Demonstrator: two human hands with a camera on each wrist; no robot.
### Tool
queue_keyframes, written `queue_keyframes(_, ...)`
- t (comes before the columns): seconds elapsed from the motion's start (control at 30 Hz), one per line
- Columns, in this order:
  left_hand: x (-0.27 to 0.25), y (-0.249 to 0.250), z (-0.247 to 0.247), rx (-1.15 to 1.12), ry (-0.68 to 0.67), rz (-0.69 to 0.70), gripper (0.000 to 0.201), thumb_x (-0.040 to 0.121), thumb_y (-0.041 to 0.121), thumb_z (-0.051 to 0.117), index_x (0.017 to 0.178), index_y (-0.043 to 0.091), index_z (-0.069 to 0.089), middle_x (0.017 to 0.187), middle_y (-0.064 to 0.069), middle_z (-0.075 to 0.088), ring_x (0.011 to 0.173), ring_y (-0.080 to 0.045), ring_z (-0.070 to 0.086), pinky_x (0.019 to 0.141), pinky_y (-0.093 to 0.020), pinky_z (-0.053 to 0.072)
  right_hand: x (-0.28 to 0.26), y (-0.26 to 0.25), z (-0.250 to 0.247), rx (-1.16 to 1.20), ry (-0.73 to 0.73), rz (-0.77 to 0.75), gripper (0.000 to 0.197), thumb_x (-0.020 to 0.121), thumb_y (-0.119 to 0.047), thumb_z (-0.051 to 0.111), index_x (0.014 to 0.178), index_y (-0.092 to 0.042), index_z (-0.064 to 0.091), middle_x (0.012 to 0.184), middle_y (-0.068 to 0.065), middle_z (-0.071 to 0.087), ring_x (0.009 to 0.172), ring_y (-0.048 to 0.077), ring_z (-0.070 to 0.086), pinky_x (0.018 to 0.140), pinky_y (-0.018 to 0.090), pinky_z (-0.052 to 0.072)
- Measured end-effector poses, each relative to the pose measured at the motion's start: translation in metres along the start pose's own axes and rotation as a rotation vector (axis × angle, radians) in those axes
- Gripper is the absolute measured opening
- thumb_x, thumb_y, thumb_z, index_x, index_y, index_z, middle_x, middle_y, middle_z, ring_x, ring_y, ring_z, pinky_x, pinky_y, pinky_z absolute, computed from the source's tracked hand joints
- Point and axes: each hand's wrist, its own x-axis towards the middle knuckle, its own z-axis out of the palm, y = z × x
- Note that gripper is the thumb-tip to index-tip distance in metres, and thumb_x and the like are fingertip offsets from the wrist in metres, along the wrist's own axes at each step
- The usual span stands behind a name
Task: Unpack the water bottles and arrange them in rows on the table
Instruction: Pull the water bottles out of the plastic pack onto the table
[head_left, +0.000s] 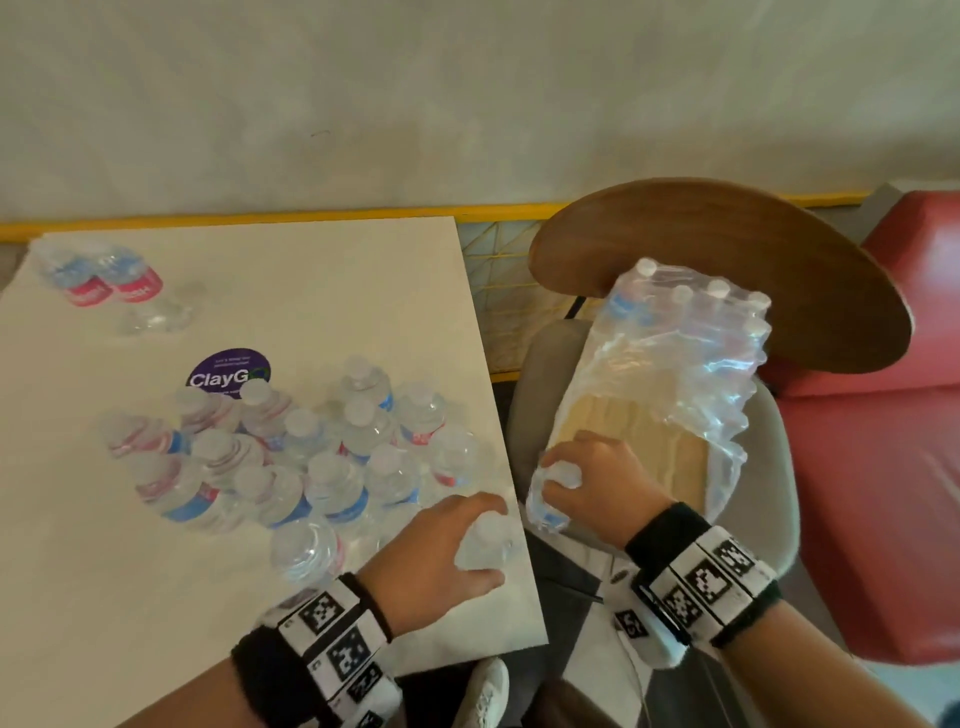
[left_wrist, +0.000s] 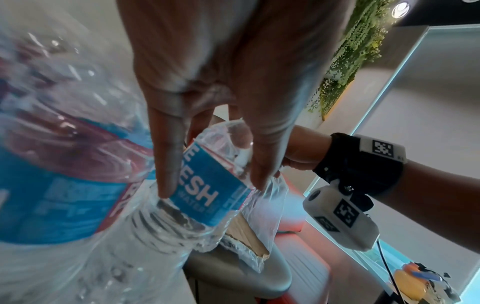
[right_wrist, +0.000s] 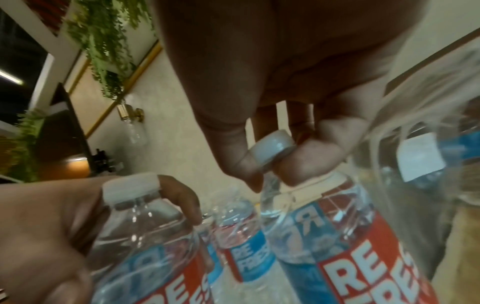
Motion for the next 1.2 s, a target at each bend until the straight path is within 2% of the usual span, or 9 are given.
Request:
queue_keyframes(0.13, -0.027, -0.012, 0.004, 0.025, -0.031, -0.024, 0.060, 0.078, 0.040, 0.070, 0.130, 0.043, 0.040, 0.125, 0.021, 0.047, 0.111, 0.000, 0.047, 0.093, -0.015, 0.038, -0.008, -0.020, 0.029, 0.022, -0.121, -0.064, 0.029, 0.086, -0.033, 0.058, 0.113, -0.024, 0.066, 0.104, -0.002, 0.057, 0.100, 0.014, 0.056, 0.090, 0.024, 0.046)
queue_keyframes(0.3, -0.035, -0.033, 0.018, 0.028, 0.006, -0.061, 0.062, 0.079, 0.037, 0.068, 0.133, 0.039, 0.038, 0.131, 0.019, 0.042, 0.119, -0.002, 0.044, 0.103, -0.021, 0.037, -0.012, -0.027, 0.048, 0.037, -0.108, -0.128, 0.030, 0.087, -0.034, 0.056, 0.115, -0.028, 0.062, 0.102, -0.006, 0.053, 0.091, 0.011, 0.055, 0.087, 0.023, 0.048)
queue_keyframes(0.5, -0.038, -0.030, 0.026, -0.042, 0.149, -0.073, 0.063, 0.083, 0.038, 0.066, 0.137, 0.034, 0.031, 0.136, 0.016, 0.037, 0.125, -0.005, 0.043, 0.103, -0.017, 0.038, -0.020, -0.019, 0.059, 0.042, -0.125, -0.012, 0.059, 0.083, -0.052, 0.059, 0.135, -0.036, 0.035, 0.125, -0.006, 0.040, 0.110, 0.014, 0.052, 0.096, 0.024, 0.045)
queue_keyframes(0.63, -0.038, -0.012, 0.016, 0.304, 0.179, -0.011, 0.068, 0.087, 0.042, 0.059, 0.143, 0.029, 0.022, 0.150, 0.010, 0.024, 0.136, -0.010, 0.032, 0.103, -0.023, 0.041, -0.018, -0.017, 0.069, 0.259, -0.220, 0.059, 0.089, 0.073, -0.042, 0.075, 0.142, -0.034, 0.019, 0.134, -0.003, 0.047, 0.123, 0.020, 0.051, 0.105, 0.034, 0.043)
queue_keyframes(0.73, -0.032, -0.003, 0.000, 0.688, 0.099, 0.050, 0.071, 0.061, 0.051, 0.079, 0.121, 0.028, 0.049, 0.135, -0.004, 0.050, 0.123, -0.027, 0.052, 0.083, -0.039, 0.055, -0.014, -0.021, 0.074, 0.315, -0.292, 0.114, 0.096, 0.076, -0.030, 0.075, 0.147, -0.032, 0.010, 0.134, -0.002, 0.051, 0.116, 0.023, 0.057, 0.091, 0.036, 0.054)
queue_keyframes(0.77, -0.029, -0.003, -0.003, 0.794, 0.092, 0.021, 0.072, 0.052, 0.055, 0.081, 0.114, 0.029, 0.055, 0.131, -0.006, 0.055, 0.122, -0.031, 0.054, 0.089, -0.047, 0.051, -0.012, -0.022, 0.075, 0.353, -0.305, 0.137, 0.094, 0.076, -0.027, 0.074, 0.146, -0.034, 0.011, 0.131, -0.002, 0.052, 0.109, 0.024, 0.059, 0.080, 0.037, 0.059)
queue_keyframes(0.83, -0.023, -0.002, -0.011, 0.864, 0.026, -0.040, 0.070, 0.060, 0.060, 0.074, 0.120, 0.033, 0.052, 0.140, -0.002, 0.049, 0.135, -0.034, 0.038, 0.108, -0.062, 0.022, -0.007, -0.024, 0.076, 0.399, -0.309, 0.166, 0.090, 0.077, -0.025, 0.073, 0.145, -0.035, 0.015, 0.126, 0.000, 0.055, 0.099, 0.022, 0.062, 0.068, 0.036, 0.061)
queue_keyframes(0.93, -0.016, -0.008, -0.014, 0.788, 0.035, -0.090, 0.060, 0.085, 0.053, 0.055, 0.136, 0.033, 0.031, 0.147, 0.009, 0.038, 0.147, -0.020, 0.007, 0.112, -0.060, -0.009, 0.001, -0.030, 0.076, 0.403, -0.286, 0.150, 0.081, 0.079, -0.020, 0.071, 0.142, -0.029, 0.022, 0.117, 0.004, 0.057, 0.091, 0.024, 0.065, 0.069, 0.037, 0.061)
queue_keyframes(1.2, -0.004, -0.016, -0.025, 0.697, 0.114, -0.113, 0.068, 0.086, 0.040, 0.060, 0.144, 0.029, 0.025, 0.143, 0.009, 0.041, 0.140, -0.012, 0.023, 0.115, -0.055, 0.003, 0.034, -0.035, 0.084, 0.450, -0.222, 0.132, 0.086, 0.076, -0.021, 0.071, 0.137, -0.044, 0.016, 0.109, 0.001, 0.057, 0.090, 0.023, 0.065, 0.062, 0.042, 0.062)
